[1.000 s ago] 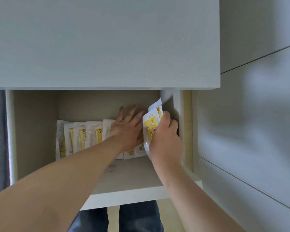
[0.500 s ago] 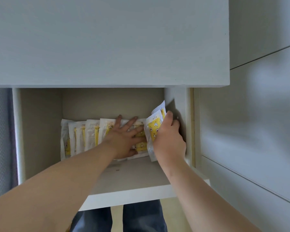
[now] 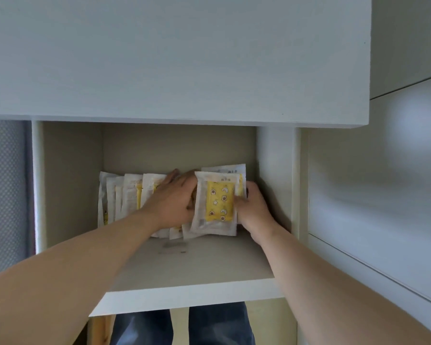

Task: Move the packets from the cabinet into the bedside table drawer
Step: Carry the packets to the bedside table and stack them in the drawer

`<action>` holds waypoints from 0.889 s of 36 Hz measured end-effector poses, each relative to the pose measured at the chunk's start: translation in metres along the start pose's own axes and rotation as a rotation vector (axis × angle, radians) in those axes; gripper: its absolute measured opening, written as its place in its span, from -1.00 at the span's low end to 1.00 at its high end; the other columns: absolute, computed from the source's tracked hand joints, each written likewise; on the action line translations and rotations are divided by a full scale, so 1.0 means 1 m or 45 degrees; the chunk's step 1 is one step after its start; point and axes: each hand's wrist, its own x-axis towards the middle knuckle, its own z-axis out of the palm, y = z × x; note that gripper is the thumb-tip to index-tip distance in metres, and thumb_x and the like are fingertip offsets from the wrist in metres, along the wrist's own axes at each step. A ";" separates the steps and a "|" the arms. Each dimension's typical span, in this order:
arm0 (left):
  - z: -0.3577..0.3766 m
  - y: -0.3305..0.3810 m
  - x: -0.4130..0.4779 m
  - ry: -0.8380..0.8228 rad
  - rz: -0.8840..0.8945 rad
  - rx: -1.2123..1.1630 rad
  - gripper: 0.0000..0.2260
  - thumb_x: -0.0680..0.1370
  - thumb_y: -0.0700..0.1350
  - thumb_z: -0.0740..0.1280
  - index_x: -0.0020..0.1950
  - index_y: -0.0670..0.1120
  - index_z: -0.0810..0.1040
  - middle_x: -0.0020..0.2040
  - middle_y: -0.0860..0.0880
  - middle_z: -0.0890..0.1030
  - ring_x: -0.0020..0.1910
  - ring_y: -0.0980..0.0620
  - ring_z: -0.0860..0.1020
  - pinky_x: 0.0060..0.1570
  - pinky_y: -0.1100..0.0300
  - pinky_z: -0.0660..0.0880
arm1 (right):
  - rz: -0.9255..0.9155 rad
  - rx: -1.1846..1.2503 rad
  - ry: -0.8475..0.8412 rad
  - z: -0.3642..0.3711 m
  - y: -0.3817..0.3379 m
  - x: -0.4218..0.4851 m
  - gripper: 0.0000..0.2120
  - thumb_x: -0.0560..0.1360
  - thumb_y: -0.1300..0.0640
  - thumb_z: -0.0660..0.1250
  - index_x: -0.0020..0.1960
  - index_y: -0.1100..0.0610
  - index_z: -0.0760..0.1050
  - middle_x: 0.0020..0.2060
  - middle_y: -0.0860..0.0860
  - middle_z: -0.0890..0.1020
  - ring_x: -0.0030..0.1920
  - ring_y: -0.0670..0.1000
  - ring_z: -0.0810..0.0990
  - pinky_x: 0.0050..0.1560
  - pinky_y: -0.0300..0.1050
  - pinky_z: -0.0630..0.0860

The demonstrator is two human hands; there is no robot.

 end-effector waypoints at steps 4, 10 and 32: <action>-0.006 0.005 0.004 0.168 -0.253 -0.249 -0.72 0.49 -0.30 0.25 0.19 -0.13 0.39 0.19 -0.08 0.51 0.20 -0.06 0.43 0.16 0.13 0.38 | 0.020 -0.282 0.087 0.011 0.007 0.008 -0.77 0.52 0.29 0.08 0.01 0.18 0.50 -0.09 0.08 0.63 -0.04 0.09 0.63 -0.13 -0.01 0.62; -0.007 0.019 0.008 0.193 -0.302 0.186 -0.51 0.54 -0.01 0.24 0.44 0.00 0.21 0.27 0.03 0.49 0.35 -0.02 0.28 0.26 0.08 0.16 | 0.035 -0.633 0.217 0.015 -0.005 0.003 -0.70 0.57 0.30 0.09 0.30 0.29 0.30 0.28 0.21 0.37 0.22 0.22 0.45 0.15 0.03 0.45; -0.014 -0.001 -0.020 0.171 -0.583 0.322 -0.51 0.60 0.01 0.14 0.51 -0.02 0.12 0.53 -0.04 0.07 0.52 -0.09 -0.08 0.45 -0.05 -0.05 | -0.328 -1.089 -0.151 0.004 -0.012 0.001 -0.29 0.49 0.03 0.34 0.51 -0.11 0.02 0.53 -0.03 -0.09 0.51 0.18 -0.10 0.40 0.16 0.20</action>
